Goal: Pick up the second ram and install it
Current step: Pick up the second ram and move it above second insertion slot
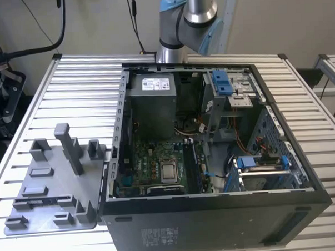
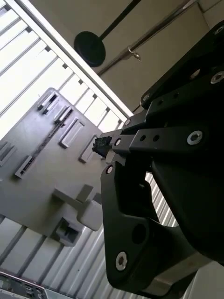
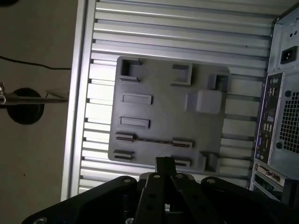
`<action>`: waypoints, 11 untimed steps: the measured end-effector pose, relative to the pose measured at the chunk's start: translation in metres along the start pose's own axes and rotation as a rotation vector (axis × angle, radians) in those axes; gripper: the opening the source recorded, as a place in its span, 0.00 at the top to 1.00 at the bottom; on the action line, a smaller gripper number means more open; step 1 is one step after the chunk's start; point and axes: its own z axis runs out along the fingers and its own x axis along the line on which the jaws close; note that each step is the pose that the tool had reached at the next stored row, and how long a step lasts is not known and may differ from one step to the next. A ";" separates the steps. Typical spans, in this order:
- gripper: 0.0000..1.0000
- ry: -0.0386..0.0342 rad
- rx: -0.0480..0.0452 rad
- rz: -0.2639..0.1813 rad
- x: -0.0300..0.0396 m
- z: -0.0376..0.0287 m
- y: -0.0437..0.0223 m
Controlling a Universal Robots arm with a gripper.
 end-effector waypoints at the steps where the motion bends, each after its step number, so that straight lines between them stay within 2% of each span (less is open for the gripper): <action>1: 0.89 0.0003 0.0002 -0.006 0.0000 0.0000 0.0000; 5: 0.89 0.0018 0.0011 -0.040 0.0003 0.0000 0.0000; 11: 0.89 0.0051 0.0032 -0.120 0.0007 0.0001 0.0000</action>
